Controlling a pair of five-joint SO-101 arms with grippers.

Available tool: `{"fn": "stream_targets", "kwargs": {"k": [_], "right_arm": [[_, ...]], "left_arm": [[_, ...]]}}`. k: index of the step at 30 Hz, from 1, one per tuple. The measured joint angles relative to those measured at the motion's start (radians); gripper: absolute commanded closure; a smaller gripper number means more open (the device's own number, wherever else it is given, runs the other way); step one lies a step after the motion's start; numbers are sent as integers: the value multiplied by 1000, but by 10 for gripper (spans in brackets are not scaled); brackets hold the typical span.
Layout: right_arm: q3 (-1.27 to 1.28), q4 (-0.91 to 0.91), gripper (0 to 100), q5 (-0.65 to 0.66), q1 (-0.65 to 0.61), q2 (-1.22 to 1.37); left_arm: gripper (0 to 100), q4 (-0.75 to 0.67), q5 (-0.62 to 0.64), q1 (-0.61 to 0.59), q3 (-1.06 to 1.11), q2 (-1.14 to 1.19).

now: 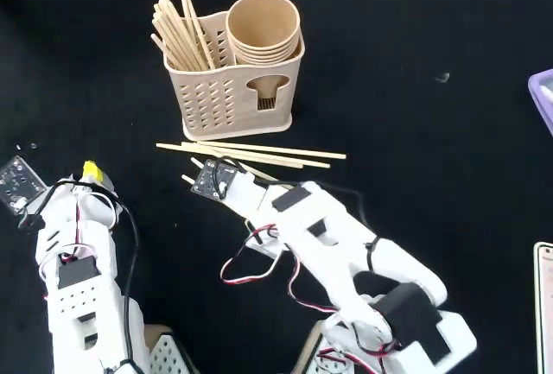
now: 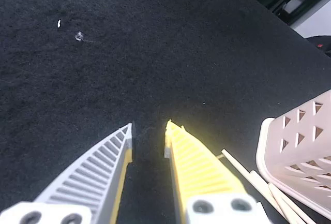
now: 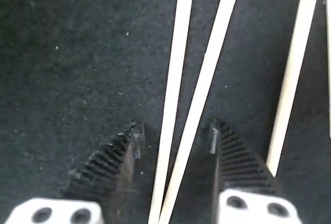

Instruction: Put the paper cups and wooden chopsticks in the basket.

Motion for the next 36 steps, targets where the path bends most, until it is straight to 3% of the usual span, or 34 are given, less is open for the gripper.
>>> {"fn": "stream_targets", "kwargs": {"k": [5,14,19,27,31,36], "right_arm": [[-34,2,990,6,11,26],[-69,114,988,64,9,-25],[-68,176,988,64,9,-255],[-66,172,987,-72,8,-628],[-66,26,987,-164,3,-743],[-14,-345,987,-275,2,-756]], "left_arm": [[884,0,0,0,0,0],[884,0,0,0,0,0],[884,0,0,0,0,0],[884,0,0,0,0,0],[884,0,0,0,0,0],[884,0,0,0,0,0]]}}
